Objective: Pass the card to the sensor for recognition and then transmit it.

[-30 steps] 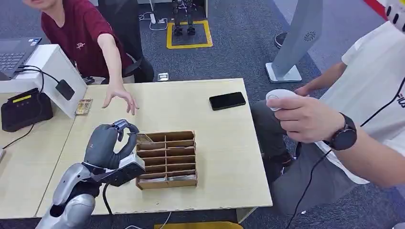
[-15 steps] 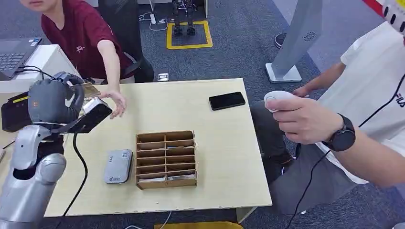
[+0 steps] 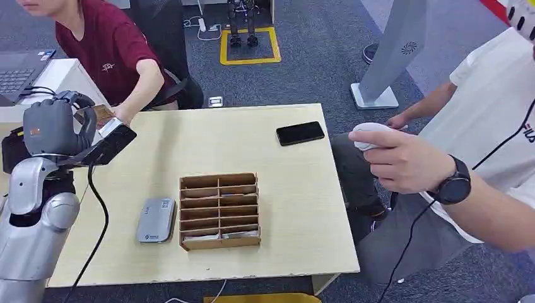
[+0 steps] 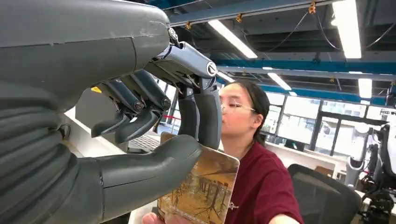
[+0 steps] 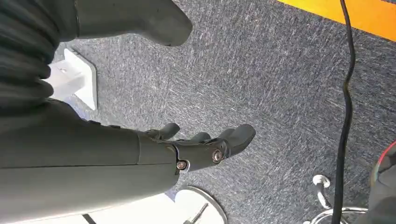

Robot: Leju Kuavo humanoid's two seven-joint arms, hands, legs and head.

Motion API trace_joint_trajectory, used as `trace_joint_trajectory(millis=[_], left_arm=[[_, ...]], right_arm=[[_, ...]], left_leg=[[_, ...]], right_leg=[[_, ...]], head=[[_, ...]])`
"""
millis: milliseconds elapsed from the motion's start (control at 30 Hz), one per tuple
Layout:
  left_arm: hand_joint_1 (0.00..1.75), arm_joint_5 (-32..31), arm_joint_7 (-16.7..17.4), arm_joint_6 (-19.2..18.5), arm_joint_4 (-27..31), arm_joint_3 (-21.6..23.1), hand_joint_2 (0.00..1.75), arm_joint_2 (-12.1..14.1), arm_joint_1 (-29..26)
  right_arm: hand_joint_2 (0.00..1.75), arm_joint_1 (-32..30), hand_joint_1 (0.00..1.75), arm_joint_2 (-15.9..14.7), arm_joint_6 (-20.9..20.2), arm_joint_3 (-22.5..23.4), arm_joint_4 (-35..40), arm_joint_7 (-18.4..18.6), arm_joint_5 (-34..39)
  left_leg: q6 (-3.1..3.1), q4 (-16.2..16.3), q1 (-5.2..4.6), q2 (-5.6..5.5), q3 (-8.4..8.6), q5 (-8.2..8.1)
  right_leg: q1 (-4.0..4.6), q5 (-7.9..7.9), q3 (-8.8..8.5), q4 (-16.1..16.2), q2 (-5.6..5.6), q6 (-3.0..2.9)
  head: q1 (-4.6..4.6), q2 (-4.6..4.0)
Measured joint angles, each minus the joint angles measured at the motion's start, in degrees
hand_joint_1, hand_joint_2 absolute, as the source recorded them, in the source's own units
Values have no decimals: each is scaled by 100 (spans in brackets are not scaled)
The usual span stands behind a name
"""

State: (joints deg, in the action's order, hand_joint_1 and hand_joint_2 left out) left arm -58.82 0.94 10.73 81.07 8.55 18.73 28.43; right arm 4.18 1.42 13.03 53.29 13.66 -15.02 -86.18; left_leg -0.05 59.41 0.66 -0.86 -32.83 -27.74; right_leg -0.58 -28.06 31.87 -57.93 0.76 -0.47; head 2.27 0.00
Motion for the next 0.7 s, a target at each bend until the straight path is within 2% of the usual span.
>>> trace_joint_trajectory(millis=[100,133,200,233,467,700], left_arm=[[175,4,4,-2,-37,-9,175,0,1],[159,4,18,-2,-46,-9,175,-2,2],[159,9,20,-2,-77,-11,175,-2,2],[0,13,20,-9,-85,-9,175,-2,0],[0,179,-107,26,-83,-11,175,-7,-85],[0,262,-210,256,240,-168,175,0,-690]], right_arm=[[175,-1,0,0,0,0,0,0,0],[175,0,0,0,2,0,0,0,-2],[175,0,0,0,0,-2,0,2,-2],[175,0,0,0,0,-2,0,2,-2],[175,-11,0,0,18,0,0,-11,0],[175,-130,0,-2,52,0,0,-55,9]], left_leg=[[0,0,0,0,0,0],[0,0,0,0,0,0],[0,0,0,0,-1,0],[0,0,0,0,-2,0],[0,0,-1,0,-8,0],[0,-1,1,1,-10,-1]], right_leg=[[0,0,1,0,0,0],[0,0,1,0,0,0],[0,0,2,0,0,0],[0,0,3,0,1,0],[0,0,6,0,1,0],[0,-2,10,0,2,0]], head=[[-2,0],[0,0],[-2,0],[-2,0],[-2,0],[0,0]])
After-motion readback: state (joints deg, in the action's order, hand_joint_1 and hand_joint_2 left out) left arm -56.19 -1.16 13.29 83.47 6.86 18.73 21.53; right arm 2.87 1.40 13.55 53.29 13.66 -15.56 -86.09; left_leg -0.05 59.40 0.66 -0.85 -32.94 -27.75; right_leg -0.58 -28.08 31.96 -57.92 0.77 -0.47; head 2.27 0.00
